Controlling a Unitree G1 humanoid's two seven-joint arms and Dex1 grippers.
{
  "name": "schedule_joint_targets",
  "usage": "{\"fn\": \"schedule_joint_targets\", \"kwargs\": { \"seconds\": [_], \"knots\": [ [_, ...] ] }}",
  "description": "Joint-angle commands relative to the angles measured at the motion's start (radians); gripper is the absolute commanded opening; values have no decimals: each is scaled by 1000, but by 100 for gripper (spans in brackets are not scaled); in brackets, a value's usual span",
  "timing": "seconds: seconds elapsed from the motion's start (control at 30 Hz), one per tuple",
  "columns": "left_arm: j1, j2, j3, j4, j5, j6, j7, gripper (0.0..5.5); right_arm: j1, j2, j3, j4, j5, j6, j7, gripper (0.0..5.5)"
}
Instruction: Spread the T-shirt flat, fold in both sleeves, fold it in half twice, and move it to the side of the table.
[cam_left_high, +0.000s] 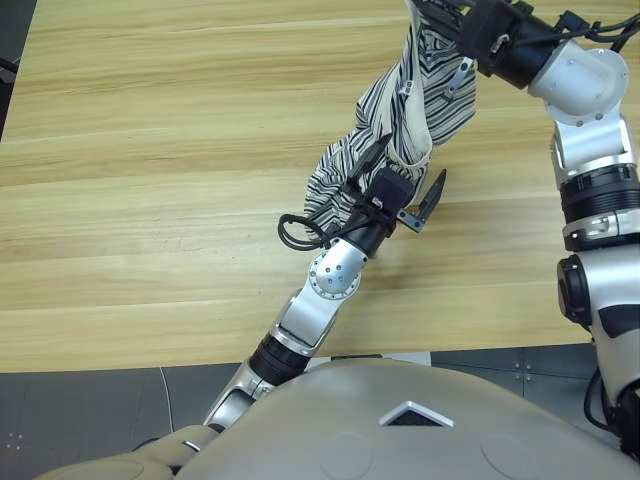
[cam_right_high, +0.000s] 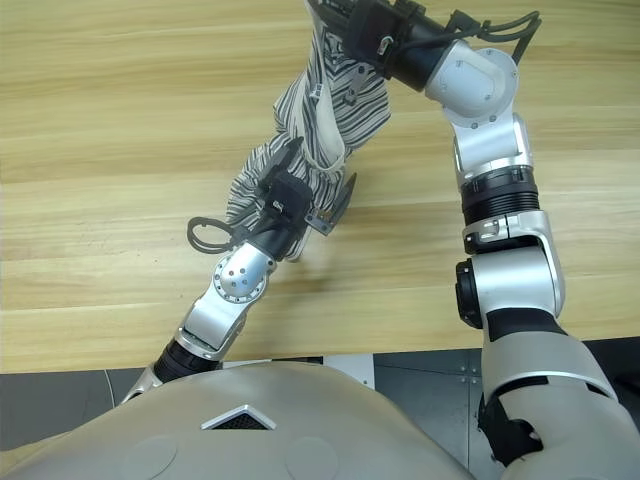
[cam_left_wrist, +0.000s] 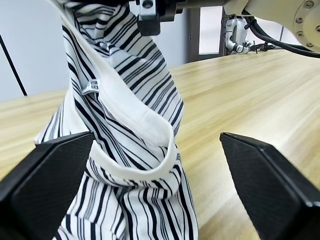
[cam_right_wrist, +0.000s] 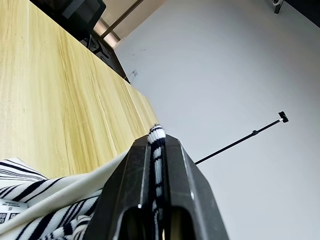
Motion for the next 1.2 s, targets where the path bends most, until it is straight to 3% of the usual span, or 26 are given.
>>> {"fn": "schedule_joint_targets", "kwargs": {
  "seconds": [0.03, 0.77, 1.2],
  "knots": [
    [70, -122, -91, -7, -18, 30, 32, 466, -29, 7, 0, 0, -7, 4, 3, 10],
    [28, -245, -150, 113, -97, 134, 169, 466, 20, -1, -6, -97, 23, 59, 46, 10],
    [-96, -344, -124, 311, -90, 54, 235, 466, 33, 7, 1, -99, 19, 66, 46, 10]
  ]
}}
